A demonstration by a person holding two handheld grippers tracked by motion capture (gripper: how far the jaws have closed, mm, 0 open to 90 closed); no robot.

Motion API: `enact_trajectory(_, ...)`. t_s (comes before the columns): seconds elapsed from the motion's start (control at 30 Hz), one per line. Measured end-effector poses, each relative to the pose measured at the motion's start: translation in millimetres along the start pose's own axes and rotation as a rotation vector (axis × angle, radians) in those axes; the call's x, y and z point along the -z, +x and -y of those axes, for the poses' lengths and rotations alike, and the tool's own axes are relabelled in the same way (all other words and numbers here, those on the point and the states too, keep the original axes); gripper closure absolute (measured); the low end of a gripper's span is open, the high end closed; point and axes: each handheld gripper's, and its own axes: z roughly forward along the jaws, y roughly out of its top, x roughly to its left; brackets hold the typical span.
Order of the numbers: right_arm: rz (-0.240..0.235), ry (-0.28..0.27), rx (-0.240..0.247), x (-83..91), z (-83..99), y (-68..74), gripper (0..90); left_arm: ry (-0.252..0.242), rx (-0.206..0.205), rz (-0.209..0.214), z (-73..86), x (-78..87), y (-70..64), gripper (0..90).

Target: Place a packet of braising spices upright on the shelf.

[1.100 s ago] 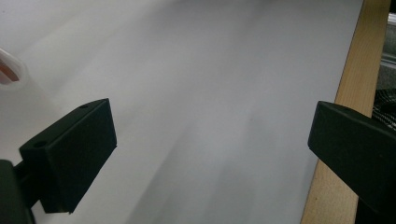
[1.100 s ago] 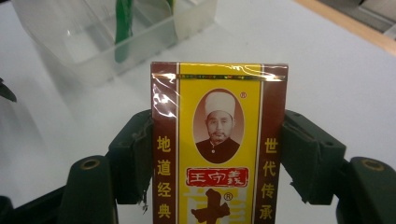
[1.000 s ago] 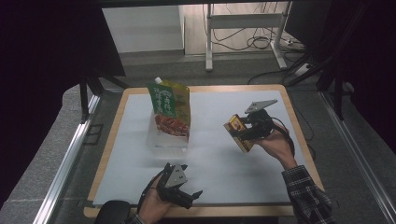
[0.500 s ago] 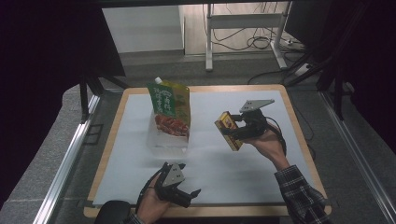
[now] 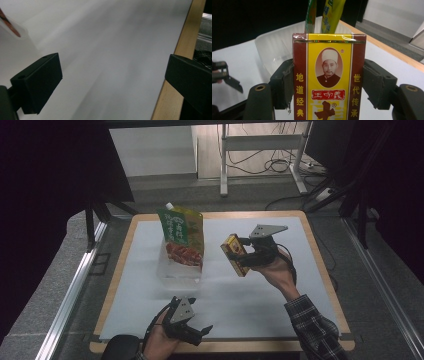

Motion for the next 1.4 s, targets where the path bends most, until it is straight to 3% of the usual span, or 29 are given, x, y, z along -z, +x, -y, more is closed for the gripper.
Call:
enact_trajectory(0.47,-0.04,-0.092,0.0,-26.8,-14.6,13.7,32.3,0.007,-0.005,0.006,0.7,-1.5,-3.1,0.9)
enact_trajectory(1.03,-0.129,-0.124,0.03,-70.9,-21.1,40.1,32.3,0.009,-0.016,0.017,0.3,-2.3,-4.7,0.9)
enact_trajectory(1.4,-0.152,-0.126,0.045,-100.9,-22.1,54.9,32.3,0.005,-0.017,0.021,0.1,-2.1,-5.1,1.0)
